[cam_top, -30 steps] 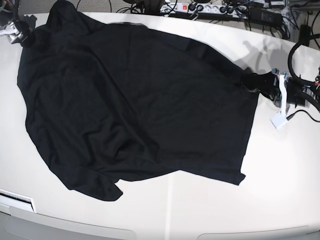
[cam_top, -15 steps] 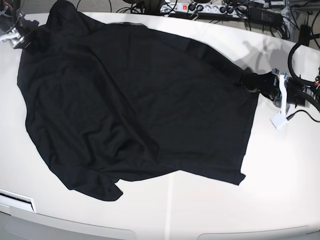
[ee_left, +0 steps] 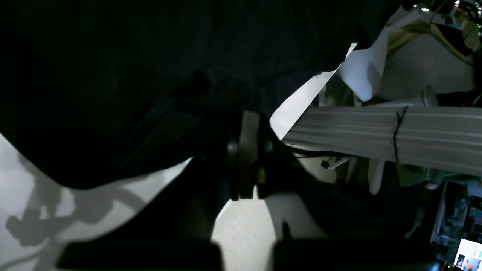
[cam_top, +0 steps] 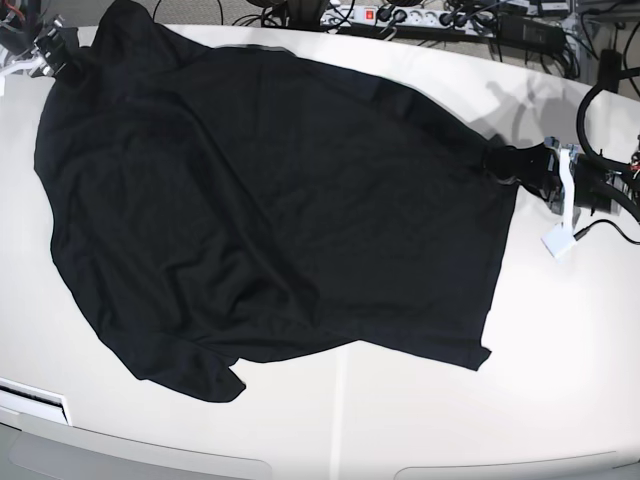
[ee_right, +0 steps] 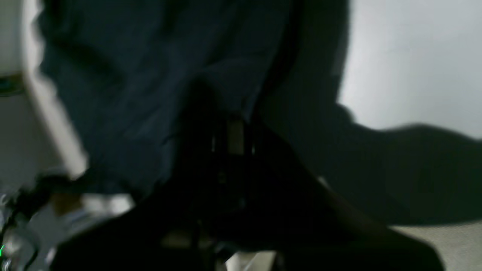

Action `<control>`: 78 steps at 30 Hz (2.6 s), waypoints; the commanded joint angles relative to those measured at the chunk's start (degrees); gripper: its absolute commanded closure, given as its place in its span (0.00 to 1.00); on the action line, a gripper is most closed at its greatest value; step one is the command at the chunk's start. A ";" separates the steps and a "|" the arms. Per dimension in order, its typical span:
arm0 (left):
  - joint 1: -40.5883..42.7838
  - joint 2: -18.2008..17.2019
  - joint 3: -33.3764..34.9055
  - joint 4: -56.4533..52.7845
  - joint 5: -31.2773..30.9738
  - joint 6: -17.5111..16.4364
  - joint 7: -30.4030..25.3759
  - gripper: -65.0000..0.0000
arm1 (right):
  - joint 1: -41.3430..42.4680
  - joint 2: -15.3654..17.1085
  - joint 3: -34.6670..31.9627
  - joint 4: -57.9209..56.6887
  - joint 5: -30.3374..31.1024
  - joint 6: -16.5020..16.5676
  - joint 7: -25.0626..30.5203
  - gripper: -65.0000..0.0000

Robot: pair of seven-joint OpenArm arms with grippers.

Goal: Layout the t-shirt on the table in an organized manner, then fold the t-shirt properly
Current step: 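Grasp the shirt corner with the right gripper while the left holds, then lift the shirt edge with both grippers and stretch it apart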

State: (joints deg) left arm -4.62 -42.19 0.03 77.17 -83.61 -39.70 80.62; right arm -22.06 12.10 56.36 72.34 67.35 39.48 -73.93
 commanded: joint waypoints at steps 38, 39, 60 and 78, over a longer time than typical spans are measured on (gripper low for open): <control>39.52 -11.28 -38.07 22.23 -1.39 -0.30 -0.62 1.00 | -18.67 5.81 0.68 28.28 12.17 0.52 -6.07 1.00; 41.20 -11.23 -38.25 22.23 -1.39 -0.30 -0.62 1.00 | -19.76 6.03 0.79 29.62 12.13 0.52 -6.07 1.00; 38.07 4.83 -38.32 17.11 12.15 -0.30 -4.66 0.89 | -20.81 3.93 0.26 31.76 12.15 0.52 -6.07 1.00; 23.65 6.16 -36.28 -10.36 12.90 -0.30 -6.08 0.45 | -20.79 3.96 0.26 31.76 14.10 0.52 -6.07 1.00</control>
State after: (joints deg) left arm 18.87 -34.74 -35.90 66.30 -69.63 -39.55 74.59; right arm -42.24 15.20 56.10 103.33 80.16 39.70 -80.62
